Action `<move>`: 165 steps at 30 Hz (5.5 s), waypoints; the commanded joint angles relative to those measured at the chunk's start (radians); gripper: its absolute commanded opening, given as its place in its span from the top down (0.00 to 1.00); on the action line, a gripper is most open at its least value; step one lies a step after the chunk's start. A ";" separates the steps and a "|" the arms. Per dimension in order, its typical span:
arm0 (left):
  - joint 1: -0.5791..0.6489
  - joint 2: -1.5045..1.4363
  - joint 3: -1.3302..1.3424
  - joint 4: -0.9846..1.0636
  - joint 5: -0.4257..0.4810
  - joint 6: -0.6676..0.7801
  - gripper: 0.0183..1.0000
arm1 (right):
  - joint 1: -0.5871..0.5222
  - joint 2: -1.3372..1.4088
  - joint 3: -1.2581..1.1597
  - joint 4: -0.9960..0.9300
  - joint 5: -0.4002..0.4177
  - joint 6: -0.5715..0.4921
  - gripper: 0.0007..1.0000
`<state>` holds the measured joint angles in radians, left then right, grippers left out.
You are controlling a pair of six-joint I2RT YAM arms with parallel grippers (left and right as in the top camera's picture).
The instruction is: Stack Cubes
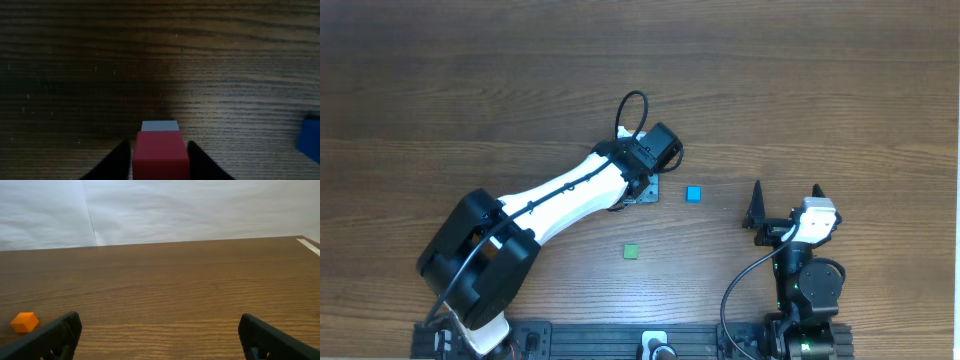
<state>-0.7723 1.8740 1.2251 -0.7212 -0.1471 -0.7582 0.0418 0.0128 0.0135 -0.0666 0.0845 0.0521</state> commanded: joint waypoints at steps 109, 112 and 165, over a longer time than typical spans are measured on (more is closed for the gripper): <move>-0.028 -0.052 0.097 -0.163 -0.037 -0.088 0.94 | -0.006 -0.007 -0.008 0.000 -0.009 -0.002 0.01; -0.028 -0.052 0.097 -0.163 -0.037 -0.089 0.94 | -0.006 -0.007 -0.008 0.000 -0.009 -0.002 0.01; 0.268 -0.228 0.084 -0.044 -0.113 -0.066 0.00 | -0.006 -0.007 -0.008 0.000 -0.009 -0.002 0.01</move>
<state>-0.6373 1.8008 1.3205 -0.8005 -0.2199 -0.8677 0.0418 0.0128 0.0135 -0.0666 0.0845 0.0521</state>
